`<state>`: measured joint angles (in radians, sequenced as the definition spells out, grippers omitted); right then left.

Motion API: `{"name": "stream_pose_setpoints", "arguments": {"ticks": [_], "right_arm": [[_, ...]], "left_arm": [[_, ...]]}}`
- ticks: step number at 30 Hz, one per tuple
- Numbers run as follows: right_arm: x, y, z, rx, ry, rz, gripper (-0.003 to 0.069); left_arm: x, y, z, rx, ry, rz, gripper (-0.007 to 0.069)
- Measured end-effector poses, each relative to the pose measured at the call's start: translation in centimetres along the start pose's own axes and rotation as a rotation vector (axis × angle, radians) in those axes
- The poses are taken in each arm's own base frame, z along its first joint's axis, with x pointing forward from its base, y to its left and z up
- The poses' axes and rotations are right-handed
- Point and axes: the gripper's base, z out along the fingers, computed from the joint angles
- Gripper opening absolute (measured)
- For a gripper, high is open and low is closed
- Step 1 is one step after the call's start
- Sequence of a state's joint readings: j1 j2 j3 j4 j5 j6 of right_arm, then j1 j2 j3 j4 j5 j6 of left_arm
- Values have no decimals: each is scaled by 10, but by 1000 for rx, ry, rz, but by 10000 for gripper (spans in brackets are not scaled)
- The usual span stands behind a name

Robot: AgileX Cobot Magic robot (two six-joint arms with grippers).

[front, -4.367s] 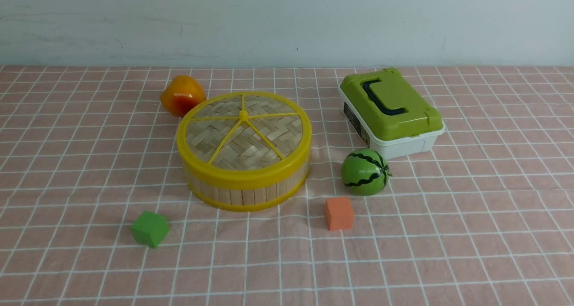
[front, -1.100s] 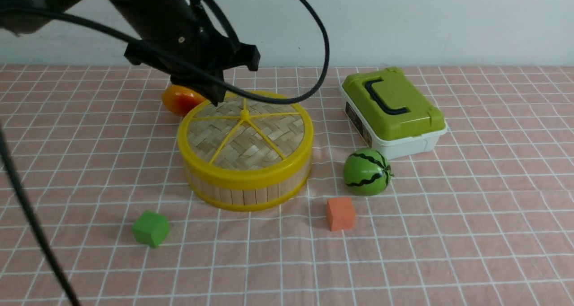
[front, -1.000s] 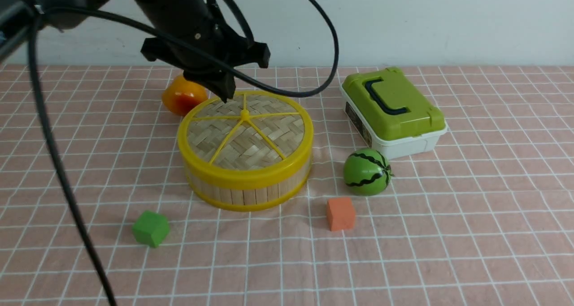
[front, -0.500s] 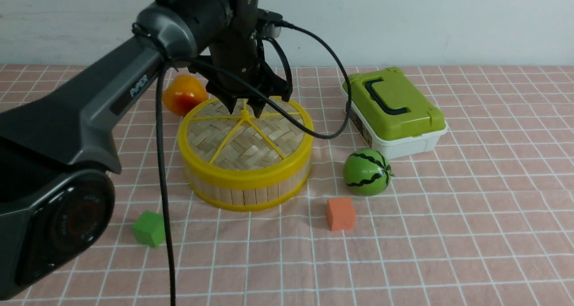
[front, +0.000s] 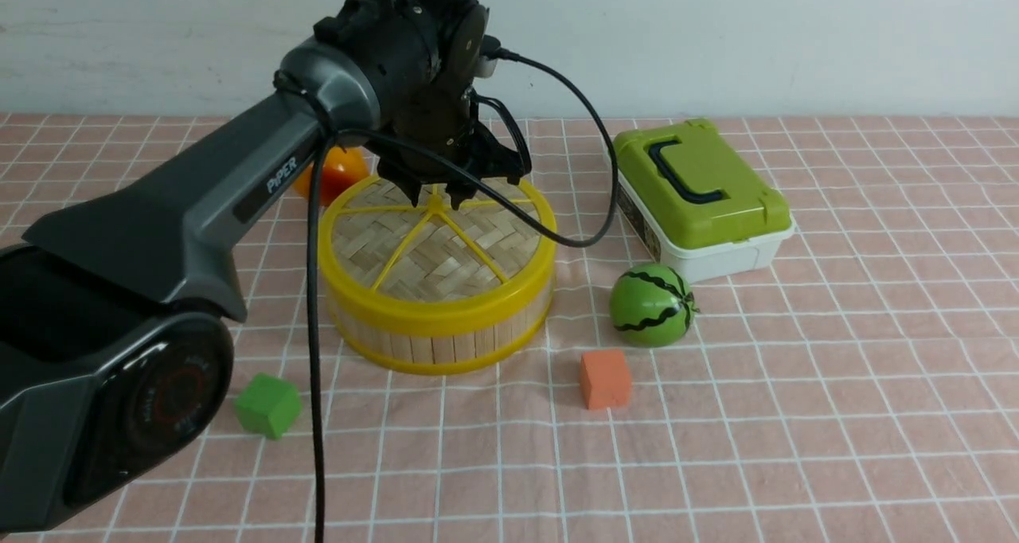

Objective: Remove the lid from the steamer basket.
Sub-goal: Use the left arm to lift the lid of the steamer

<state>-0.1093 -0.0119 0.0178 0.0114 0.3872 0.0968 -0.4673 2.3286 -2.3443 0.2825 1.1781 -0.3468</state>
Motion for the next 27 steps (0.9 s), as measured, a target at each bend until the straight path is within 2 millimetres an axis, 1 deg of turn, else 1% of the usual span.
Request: {"name": "stream_pose_setpoints", "arguments": {"ticks": [7,14,17,22,27], "right_arm": [[0,0,0,0,0,0,241],[0,0,0,0,0,0,241],[0,0,0,0,0,0,241],[0,0,0,0,0,0,241],[0,0,0,0,0,0,241]], "left_arm": [[0,0,0,-1,3,-13,301],[1,-1,0,9,7,-17,223],[1,-2,0,18,10,-21,227],[1,-2,0,20,11,-14,258],[1,-2,0,20,10,18,244]]}}
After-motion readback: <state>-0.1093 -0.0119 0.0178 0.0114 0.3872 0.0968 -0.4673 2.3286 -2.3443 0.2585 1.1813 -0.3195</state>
